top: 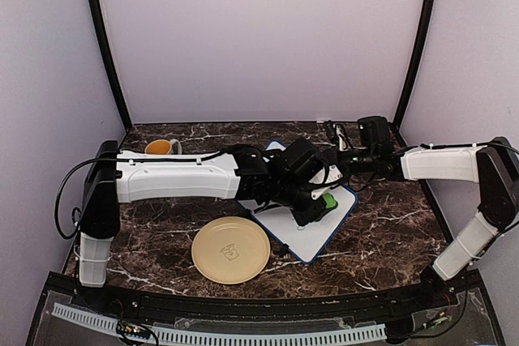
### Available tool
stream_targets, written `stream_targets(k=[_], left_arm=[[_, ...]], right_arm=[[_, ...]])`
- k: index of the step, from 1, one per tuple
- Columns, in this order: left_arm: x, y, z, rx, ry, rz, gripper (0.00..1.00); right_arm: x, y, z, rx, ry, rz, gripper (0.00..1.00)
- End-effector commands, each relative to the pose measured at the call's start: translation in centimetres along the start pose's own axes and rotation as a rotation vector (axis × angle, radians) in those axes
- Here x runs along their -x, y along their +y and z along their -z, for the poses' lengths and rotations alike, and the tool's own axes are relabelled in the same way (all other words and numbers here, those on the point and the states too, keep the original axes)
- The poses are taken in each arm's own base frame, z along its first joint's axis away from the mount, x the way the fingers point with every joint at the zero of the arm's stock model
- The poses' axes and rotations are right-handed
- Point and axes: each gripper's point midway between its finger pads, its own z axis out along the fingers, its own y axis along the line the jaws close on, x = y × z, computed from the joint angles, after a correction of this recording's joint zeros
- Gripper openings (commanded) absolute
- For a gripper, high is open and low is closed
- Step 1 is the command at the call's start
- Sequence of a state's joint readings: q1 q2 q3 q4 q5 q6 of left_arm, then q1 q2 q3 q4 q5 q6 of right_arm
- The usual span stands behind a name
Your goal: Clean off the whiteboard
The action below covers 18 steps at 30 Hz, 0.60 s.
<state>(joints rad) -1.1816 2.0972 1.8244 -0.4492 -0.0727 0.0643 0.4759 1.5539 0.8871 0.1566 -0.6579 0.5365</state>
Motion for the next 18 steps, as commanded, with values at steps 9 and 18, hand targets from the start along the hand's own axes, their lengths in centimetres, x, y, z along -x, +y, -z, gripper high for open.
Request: stream_targets(k=[9,18], left_arm=[[0.4,2.9,0.4,0.085,-0.003,0.067,0.02],[0.1,9.8,2.2,0.217,-0.025,0.225,0.02]], right_arm=[[-0.2,-0.4,-0.2,-0.019,0.006,0.011,0.00],[-0.5,-0.5,0.0,-0.023,0.008,0.013,0.00]])
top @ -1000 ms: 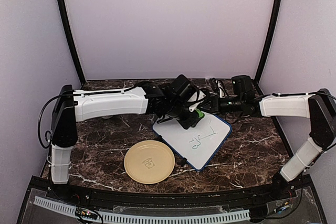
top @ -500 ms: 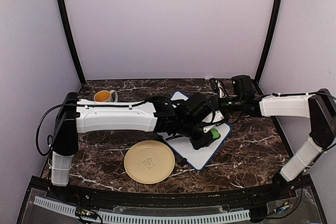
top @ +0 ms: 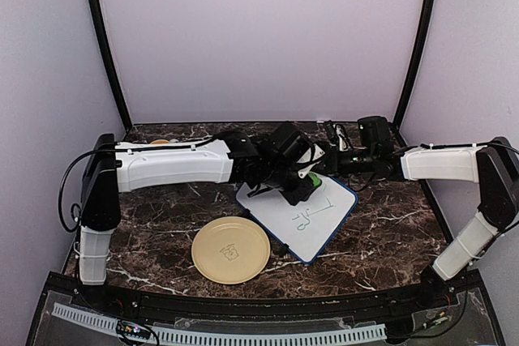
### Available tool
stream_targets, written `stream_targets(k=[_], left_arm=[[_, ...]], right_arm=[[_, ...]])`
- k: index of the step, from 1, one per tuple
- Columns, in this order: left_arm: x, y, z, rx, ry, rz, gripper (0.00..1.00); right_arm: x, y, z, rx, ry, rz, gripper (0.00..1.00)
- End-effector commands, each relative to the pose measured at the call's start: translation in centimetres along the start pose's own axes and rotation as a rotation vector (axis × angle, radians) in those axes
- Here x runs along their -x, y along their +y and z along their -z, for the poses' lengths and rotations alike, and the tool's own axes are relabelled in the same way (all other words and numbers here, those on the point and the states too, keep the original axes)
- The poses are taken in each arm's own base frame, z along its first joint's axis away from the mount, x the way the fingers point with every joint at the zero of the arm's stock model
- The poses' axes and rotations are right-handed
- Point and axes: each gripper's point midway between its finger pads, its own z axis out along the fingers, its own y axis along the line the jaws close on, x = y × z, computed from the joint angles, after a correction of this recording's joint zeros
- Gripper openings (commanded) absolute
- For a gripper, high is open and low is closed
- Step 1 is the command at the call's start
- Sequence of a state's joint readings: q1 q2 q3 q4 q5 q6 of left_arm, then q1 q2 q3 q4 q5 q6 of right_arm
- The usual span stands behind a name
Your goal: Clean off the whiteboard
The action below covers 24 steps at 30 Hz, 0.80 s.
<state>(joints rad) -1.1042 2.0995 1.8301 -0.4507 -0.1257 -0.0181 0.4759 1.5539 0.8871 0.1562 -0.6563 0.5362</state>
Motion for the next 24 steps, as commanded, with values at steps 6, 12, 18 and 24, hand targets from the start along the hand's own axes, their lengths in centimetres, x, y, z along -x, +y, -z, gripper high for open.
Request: stream_targets(k=[6,12,18,24], left_arm=[[0.9,1.5,1.2,0.034,-0.043,-0.008,0.02],[-0.5,-3.8,-0.2,-0.036,-0.004,-0.148,0.02],[-3.4,-5.6,-1.0,-0.055,0.075,-0.212,0.02],[-4.0,-6.4,-1.5,-0.030,0.114,-0.270,0.02]], right_arm=[[-0.4,-0.5,-0.1,-0.021,0.007,0.014,0.00],[-0.3,-0.6,-0.2,-0.024,0.008,0.004,0.00],[-0.3,-0.8,-0.2,-0.030,0.007,-0.004,0.00],[-0.4,-0.9,-0.4,-0.025,0.008,-0.011,0.00]])
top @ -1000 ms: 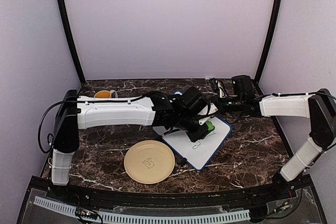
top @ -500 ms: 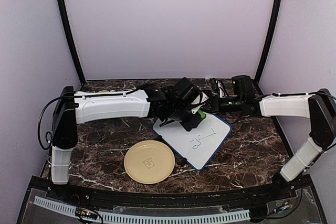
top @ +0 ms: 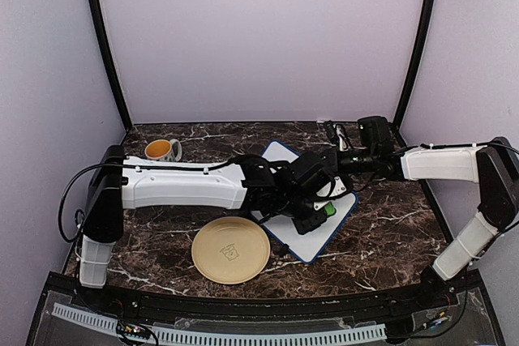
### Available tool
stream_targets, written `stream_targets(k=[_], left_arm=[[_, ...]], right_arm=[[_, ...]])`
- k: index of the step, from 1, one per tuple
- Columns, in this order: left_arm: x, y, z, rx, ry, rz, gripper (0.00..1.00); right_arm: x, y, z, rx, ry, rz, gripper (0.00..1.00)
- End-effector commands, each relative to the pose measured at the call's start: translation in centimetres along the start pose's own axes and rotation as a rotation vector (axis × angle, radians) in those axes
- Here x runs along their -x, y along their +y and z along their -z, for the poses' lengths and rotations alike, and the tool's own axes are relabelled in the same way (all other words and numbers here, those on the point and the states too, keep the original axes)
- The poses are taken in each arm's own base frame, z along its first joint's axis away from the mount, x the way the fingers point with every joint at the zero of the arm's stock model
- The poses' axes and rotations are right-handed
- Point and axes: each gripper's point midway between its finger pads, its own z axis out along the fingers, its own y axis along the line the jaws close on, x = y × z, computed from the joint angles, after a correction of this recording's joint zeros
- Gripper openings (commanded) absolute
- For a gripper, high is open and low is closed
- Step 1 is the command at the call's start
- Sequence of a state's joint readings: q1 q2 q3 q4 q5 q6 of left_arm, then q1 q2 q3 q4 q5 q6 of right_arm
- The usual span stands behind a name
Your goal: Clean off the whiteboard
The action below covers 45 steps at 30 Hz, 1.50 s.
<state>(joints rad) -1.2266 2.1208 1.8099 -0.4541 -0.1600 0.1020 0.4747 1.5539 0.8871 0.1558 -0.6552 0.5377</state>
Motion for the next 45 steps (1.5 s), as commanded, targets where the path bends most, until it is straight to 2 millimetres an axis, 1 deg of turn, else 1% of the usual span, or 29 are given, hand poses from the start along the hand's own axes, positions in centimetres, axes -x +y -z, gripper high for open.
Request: stream_targets(k=[1,4,5,6,7,9,11,13,15,17,18,19,21,23,25,26,27,28,29,30,31,34,35,36,37,38,39,42,45], left_arm=[[-1.8,0.2,-1.2,0.031,0.084,-0.035,0.02],[-1.2,2.1,-0.6,0.064,0.082,0.033,0.02],[-0.8,3.3,-0.3,0.096,0.074,0.061,0.02],[-0.6,3.8,0.0,0.114,0.071,0.073,0.02],[-0.1,5.0,0.4,0.151,0.059,0.087,0.02],[0.4,6.5,0.9,0.191,0.050,0.123,0.02],[0.5,7.6,1.3,0.220,0.047,0.148,0.02],[0.5,8.2,1.5,0.242,0.044,0.155,0.02],[0.8,7.8,1.4,0.223,0.035,0.146,0.02],[1.3,6.5,1.1,0.190,0.019,0.107,0.02],[1.3,5.2,0.9,0.170,0.019,0.066,0.02],[1.5,4.5,0.8,0.156,0.010,0.042,0.02],[1.5,2.4,0.3,0.103,0.005,0.014,0.02],[1.4,1.7,0.1,0.083,0.003,0.011,0.02],[0.4,1.1,-0.4,0.071,0.024,0.004,0.02],[0.4,0.8,-0.4,0.063,0.019,0.004,0.02],[-0.2,0.6,-0.5,0.058,0.028,0.004,0.02],[-0.1,0.5,-0.6,0.053,0.012,0.010,0.02],[-0.7,0.4,-0.7,0.048,0.018,0.017,0.02],[-0.5,0.5,-0.7,0.049,0.000,0.027,0.02],[-1.0,0.9,-0.8,0.053,0.006,0.047,0.02],[-1.1,2.5,-0.6,0.072,-0.011,0.104,0.02],[-1.4,3.5,-0.4,0.086,-0.011,0.133,0.02],[-1.6,4.0,-0.4,0.094,-0.014,0.160,0.02],[-1.4,5.3,0.1,0.115,-0.029,0.188,0.02],[-2.0,5.7,0.0,0.124,-0.021,0.208,0.02],[-1.9,7.0,0.5,0.150,-0.034,0.230,0.02],[-3.4,9.5,1.1,0.206,-0.020,0.275,0.02],[-4.3,10.8,1.5,0.238,-0.016,0.291,0.02]], right_arm=[[-0.4,-0.9,-0.4,-0.024,0.009,-0.008,0.00],[-0.5,-0.9,-0.4,-0.025,0.012,-0.008,0.00],[-0.5,-0.9,-0.4,-0.026,0.011,-0.008,0.00],[-0.5,-0.9,-0.4,-0.026,0.010,-0.008,0.00],[-0.5,-0.9,-0.4,-0.025,0.011,-0.009,0.00],[-0.4,-0.9,-0.4,-0.025,0.009,-0.010,0.00],[-0.4,-0.9,-0.4,-0.024,0.010,-0.010,0.00],[-0.5,-0.9,-0.4,-0.025,0.010,-0.009,0.00],[-0.5,-1.0,-0.4,-0.026,0.011,-0.010,0.00],[-0.4,-1.0,-0.5,-0.024,0.010,-0.009,0.00],[-0.5,-1.0,-0.5,-0.024,0.012,-0.010,0.00],[-0.4,-1.0,-0.5,-0.024,0.012,-0.010,0.00],[-0.4,-0.9,-0.5,-0.022,0.011,-0.009,0.00],[-0.3,-0.9,-0.5,-0.023,0.011,-0.007,0.00],[-0.4,-0.9,-0.5,-0.024,0.012,-0.007,0.00],[-0.4,-0.9,-0.4,-0.024,0.012,-0.005,0.00],[-0.4,-0.9,-0.4,-0.025,0.011,-0.004,0.00],[-0.5,-1.0,-0.4,-0.026,0.014,-0.006,0.00],[-0.5,-0.9,-0.4,-0.025,0.015,-0.006,0.00],[-0.5,-0.9,-0.4,-0.025,0.013,-0.004,0.00],[-0.6,-0.9,-0.4,-0.024,0.014,-0.005,0.00],[-0.6,-0.9,-0.4,-0.023,0.015,-0.006,0.00],[-0.6,-0.9,-0.4,-0.023,0.015,-0.006,0.00],[-0.5,-0.9,-0.4,-0.023,0.015,-0.004,0.00],[-0.5,-0.9,-0.3,-0.025,0.015,-0.004,0.00],[-0.5,-0.9,-0.3,-0.025,0.016,-0.005,0.00],[-0.5,-0.9,-0.3,-0.026,0.015,-0.004,0.00],[-0.6,-1.0,-0.4,-0.027,0.015,-0.003,0.00],[-0.6,-1.0,-0.4,-0.027,0.015,-0.005,0.00]])
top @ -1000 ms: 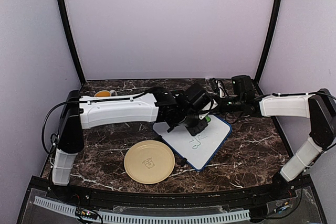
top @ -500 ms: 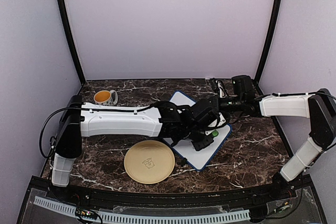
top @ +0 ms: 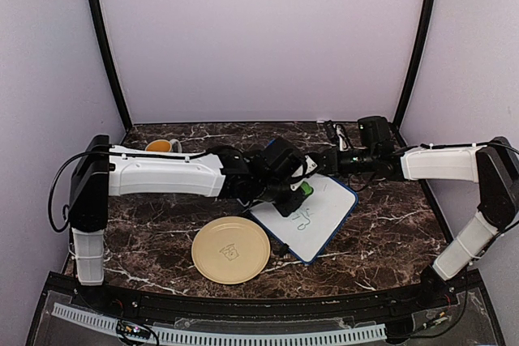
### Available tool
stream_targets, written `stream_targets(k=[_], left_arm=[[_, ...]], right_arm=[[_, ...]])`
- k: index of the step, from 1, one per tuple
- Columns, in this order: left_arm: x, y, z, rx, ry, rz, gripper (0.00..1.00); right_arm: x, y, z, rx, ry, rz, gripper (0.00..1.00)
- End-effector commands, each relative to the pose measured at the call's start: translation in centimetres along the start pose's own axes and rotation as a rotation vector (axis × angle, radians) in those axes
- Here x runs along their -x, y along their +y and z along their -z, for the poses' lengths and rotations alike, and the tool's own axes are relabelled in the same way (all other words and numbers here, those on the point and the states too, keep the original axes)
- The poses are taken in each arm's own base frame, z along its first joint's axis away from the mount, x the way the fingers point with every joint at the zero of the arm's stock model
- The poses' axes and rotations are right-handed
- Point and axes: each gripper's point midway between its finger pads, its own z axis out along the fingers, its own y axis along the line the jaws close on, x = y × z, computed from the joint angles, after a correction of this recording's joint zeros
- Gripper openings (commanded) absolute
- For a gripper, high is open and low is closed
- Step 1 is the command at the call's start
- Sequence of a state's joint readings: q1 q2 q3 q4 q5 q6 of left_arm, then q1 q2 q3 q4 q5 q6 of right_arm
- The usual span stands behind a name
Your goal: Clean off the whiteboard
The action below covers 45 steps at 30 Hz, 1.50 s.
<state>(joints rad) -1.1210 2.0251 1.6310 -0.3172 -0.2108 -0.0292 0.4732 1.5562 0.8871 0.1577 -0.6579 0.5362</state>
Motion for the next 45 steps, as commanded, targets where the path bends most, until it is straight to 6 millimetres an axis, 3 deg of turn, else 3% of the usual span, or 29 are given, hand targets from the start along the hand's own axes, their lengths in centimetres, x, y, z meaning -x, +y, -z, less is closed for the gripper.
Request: stream_targets(k=[1,4,14,16,21,28,33,38,45], left_arm=[[-1.2,4.7,0.6,0.122,0.011,0.065,0.02],[-1.0,3.8,0.5,0.088,-0.005,0.049,0.02],[-0.8,-5.7,0.5,-0.088,-0.057,-0.149,0.02],[-1.1,-6.4,0.2,-0.109,-0.055,-0.157,0.02],[-1.8,-5.3,-0.3,-0.055,-0.029,-0.142,0.02],[-1.7,2.3,0.2,0.075,-0.018,0.053,0.02],[-2.4,4.6,0.3,0.115,-0.003,0.079,0.02],[-3.1,2.6,0.0,0.070,-0.004,0.031,0.02],[-3.9,-3.8,-0.1,-0.047,-0.019,-0.099,0.02]], right_arm=[[-0.7,-1.0,-0.3,-0.029,0.014,-0.006,0.00],[-0.6,-1.1,-0.3,-0.031,0.013,-0.007,0.00],[-0.6,-1.1,-0.4,-0.032,0.008,-0.012,0.00],[-0.6,-1.1,-0.4,-0.032,0.006,-0.013,0.00],[-0.7,-1.1,-0.4,-0.028,0.008,-0.012,0.00],[-0.8,-1.0,-0.4,-0.018,0.010,-0.003,0.00],[-0.7,-0.9,-0.3,-0.015,0.007,-0.003,0.00],[-0.6,-0.8,-0.3,-0.017,0.000,-0.001,0.00],[-0.6,-1.0,-0.3,-0.028,0.002,-0.008,0.00]])
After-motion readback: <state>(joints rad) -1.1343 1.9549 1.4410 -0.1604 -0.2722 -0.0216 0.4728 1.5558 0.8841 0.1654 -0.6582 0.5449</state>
